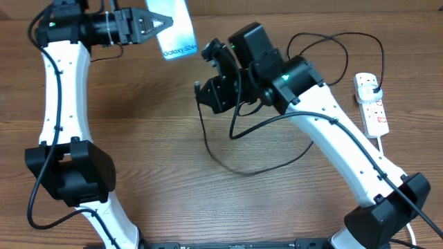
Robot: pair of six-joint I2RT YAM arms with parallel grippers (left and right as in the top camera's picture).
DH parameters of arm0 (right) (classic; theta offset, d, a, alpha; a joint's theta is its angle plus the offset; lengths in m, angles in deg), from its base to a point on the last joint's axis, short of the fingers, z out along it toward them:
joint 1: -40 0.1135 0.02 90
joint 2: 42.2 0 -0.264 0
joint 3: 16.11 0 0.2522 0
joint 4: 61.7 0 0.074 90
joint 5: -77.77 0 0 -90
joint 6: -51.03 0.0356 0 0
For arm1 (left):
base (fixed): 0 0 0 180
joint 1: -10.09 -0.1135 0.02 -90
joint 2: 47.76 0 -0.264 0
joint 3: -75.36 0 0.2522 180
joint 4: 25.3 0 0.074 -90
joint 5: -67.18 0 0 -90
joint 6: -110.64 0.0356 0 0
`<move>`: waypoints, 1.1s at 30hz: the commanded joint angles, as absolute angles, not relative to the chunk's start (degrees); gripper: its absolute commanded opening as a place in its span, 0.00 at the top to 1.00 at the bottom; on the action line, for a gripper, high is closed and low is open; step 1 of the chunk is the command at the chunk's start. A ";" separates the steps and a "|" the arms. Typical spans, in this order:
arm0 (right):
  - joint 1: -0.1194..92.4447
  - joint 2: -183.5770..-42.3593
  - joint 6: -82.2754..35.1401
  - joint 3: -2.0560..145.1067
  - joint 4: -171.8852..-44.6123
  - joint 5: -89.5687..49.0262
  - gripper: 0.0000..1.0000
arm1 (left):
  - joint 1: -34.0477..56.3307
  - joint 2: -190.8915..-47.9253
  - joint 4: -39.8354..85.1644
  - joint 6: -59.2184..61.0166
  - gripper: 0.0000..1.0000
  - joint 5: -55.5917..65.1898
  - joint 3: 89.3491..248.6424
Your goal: Plug charger to phone and switch on socket
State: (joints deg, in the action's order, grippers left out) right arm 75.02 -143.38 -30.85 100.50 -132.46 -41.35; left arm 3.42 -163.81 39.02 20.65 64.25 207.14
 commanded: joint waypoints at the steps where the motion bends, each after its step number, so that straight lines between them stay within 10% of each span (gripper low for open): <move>1: 76.82 -142.81 -31.35 101.02 -131.58 -40.15 0.96 | 5.01 -163.59 38.74 21.94 0.96 67.18 207.73; 9: 77.45 -143.19 -27.33 100.34 -133.88 -32.26 0.93 | 4.86 -163.59 38.89 19.38 0.96 53.67 207.73; 14: 77.60 -145.02 -19.66 100.23 -135.17 -23.52 0.48 | 3.94 -163.59 43.05 9.76 0.96 27.01 207.73; 19: 77.60 -148.82 -16.27 101.13 -134.36 -21.68 0.31 | 3.63 -163.59 47.99 5.17 0.96 9.56 207.70; 30: 77.34 -175.75 -19.74 133.74 -148.21 -21.13 0.20 | 2.96 -163.59 48.93 4.60 0.96 6.11 207.70; 33: 77.49 -178.86 -19.39 133.76 -144.21 -18.75 0.31 | 2.45 -163.59 49.65 3.82 0.96 5.72 207.70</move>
State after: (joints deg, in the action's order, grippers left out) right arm 77.28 -174.66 -18.41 131.99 -146.09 -21.68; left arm 3.20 -163.88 49.38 5.28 6.35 207.14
